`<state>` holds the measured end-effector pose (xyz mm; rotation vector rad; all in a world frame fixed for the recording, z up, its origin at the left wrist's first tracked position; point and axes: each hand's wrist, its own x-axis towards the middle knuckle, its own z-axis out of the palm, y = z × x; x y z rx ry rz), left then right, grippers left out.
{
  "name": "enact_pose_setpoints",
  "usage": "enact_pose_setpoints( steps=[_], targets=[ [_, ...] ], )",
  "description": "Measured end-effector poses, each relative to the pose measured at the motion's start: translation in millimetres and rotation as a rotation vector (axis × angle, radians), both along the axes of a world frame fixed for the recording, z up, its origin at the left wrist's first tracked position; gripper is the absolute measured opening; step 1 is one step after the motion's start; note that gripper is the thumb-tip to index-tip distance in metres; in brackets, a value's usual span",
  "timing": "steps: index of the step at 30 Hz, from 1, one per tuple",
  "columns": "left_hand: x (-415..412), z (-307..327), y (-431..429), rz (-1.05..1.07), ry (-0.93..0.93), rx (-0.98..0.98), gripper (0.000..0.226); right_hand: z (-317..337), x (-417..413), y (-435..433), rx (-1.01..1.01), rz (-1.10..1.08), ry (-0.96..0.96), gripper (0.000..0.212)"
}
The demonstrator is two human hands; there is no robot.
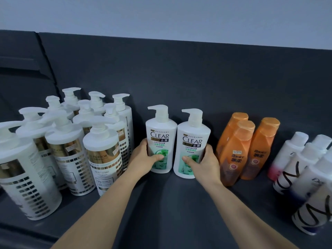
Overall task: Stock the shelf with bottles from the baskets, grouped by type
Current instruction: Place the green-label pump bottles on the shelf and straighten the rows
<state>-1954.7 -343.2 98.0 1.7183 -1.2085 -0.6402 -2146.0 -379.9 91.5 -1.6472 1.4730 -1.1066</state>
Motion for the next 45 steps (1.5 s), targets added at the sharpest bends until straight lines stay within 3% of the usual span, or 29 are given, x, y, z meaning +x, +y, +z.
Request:
enact_pose_setpoints(
  steps=[19,23,26,29,32,37,45],
  targets=[
    [-2.8,9.3,-23.1,-0.012,-0.081,0.114,0.065,-1.6,12.7,-21.5,-0.028,-0.048,0.051,0.060],
    [-7.7,7.9,-17.5,0.022,-0.168,0.137,0.061,-1.8,12.6,-11.4,0.021,-0.050,0.086,0.078],
    [-14.7,3.4,-5.8,0.038,-0.298,0.191,0.070,-7.7,10.9,4.2,0.108,-0.020,0.120,0.086],
    [-24.4,1.9,15.9,0.018,-0.501,0.255,0.086,-13.8,8.4,23.6,0.182,0.135,0.133,0.085],
    [-32.3,2.7,42.3,-0.027,-0.660,0.298,0.079,-11.9,6.2,38.9,0.165,0.310,0.253,0.090],
    [-34.6,0.5,95.5,0.031,-0.822,0.353,0.061,-13.4,8.1,61.4,0.018,0.497,0.430,0.081],
    [-25.1,-2.7,211.2,0.263,-0.958,0.456,0.057,-18.9,41.7,128.3,-0.266,0.914,0.616,0.069]
  ],
)
